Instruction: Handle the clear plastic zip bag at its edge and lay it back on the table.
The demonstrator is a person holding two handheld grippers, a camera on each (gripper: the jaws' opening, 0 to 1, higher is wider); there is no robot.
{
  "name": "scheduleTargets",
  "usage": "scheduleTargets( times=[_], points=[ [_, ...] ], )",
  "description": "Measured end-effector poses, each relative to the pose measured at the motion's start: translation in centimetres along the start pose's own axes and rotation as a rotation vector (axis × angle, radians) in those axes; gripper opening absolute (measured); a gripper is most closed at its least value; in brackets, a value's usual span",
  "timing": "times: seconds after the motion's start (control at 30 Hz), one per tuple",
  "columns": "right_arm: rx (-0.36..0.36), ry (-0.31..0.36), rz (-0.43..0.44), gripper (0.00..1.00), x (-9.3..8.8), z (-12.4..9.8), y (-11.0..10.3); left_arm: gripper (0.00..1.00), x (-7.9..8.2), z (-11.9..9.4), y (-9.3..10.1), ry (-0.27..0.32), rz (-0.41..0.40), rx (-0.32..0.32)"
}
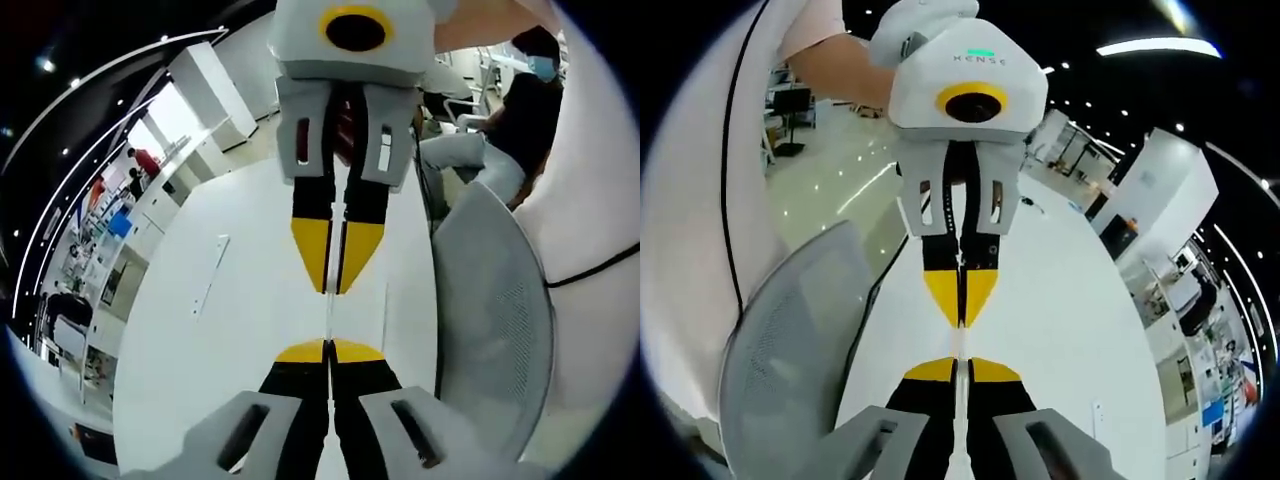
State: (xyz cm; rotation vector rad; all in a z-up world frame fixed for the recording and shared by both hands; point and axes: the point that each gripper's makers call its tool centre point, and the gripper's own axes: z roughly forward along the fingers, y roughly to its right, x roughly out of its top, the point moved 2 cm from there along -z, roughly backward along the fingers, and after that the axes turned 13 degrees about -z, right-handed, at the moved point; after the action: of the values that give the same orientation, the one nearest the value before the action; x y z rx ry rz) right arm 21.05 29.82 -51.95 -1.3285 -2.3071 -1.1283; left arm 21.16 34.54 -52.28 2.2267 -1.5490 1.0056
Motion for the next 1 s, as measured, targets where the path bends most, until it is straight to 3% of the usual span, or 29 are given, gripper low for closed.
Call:
scheduleTargets(
  times=[1.0],
  points=[
    [-0.02, -0.038, 0.038, 0.0, -2.1, -2.0, -0.6, 0.0, -0.3, -0.4, -0.3, -0.003, -0.001, 0.004]
  ],
)
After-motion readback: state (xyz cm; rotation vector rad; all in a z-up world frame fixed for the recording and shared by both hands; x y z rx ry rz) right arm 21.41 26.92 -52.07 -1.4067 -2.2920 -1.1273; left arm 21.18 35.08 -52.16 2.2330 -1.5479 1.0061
